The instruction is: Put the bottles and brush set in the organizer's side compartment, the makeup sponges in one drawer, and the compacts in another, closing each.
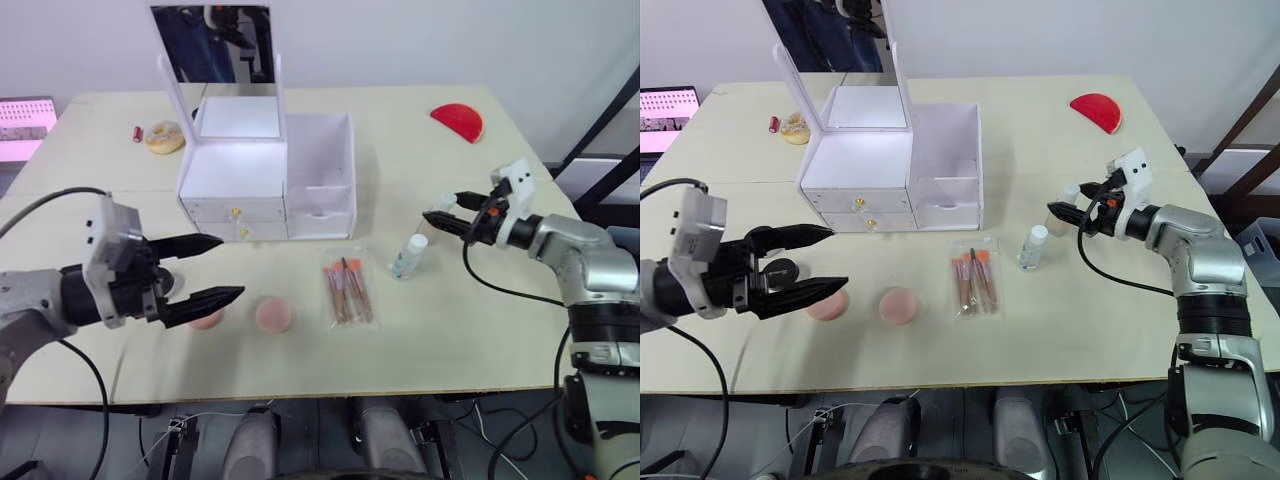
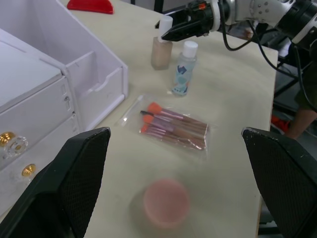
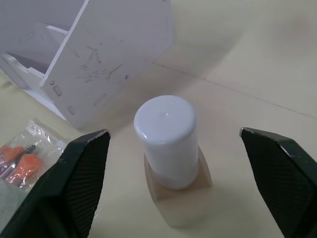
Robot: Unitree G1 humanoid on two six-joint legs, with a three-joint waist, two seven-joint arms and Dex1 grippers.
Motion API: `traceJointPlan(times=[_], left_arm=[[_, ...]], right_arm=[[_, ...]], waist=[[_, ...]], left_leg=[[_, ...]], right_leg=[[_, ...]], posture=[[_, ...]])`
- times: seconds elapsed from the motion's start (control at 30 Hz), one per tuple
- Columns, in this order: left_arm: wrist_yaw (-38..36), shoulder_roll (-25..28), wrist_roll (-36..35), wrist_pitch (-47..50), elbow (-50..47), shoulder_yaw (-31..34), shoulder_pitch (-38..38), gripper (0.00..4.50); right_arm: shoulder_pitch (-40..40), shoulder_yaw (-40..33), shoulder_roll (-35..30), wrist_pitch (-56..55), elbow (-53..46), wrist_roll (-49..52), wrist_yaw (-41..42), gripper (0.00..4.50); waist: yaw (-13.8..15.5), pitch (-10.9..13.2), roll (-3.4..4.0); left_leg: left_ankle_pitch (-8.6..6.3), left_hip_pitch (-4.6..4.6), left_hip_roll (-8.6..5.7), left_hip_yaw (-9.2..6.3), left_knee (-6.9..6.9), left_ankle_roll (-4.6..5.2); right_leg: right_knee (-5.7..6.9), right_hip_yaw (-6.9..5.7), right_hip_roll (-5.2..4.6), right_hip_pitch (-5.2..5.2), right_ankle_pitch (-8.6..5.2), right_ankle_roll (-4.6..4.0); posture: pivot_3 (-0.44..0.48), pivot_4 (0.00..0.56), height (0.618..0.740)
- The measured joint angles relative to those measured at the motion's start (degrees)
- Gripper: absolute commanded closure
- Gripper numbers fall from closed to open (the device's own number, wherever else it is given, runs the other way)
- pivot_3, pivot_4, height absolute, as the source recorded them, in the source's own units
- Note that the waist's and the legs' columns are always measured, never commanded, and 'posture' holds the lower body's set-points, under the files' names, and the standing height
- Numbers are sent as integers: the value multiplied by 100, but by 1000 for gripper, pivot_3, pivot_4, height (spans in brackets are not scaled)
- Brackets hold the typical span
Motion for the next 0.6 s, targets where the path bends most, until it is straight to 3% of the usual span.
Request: traceJointPlan(times=[0.17,0.6], left_arm=[[7,38,-32,0,2,-9,3,0],[-61,79,-28,-5,8,-11,35,0]], right_arm=[[1,-27,19,76,-166,50,15,3734],[22,-35,30,207,-363,104,1,3733]], waist=[[-3,0,0],[-1,1,1]], left_leg=[[0,1,0,0,-1,0],[0,0,0,-1,0,0]], right_leg=[[0,0,1,0,0,0],[0,0,1,0,0,0]], posture=[[0,150,739],[0,150,739]])
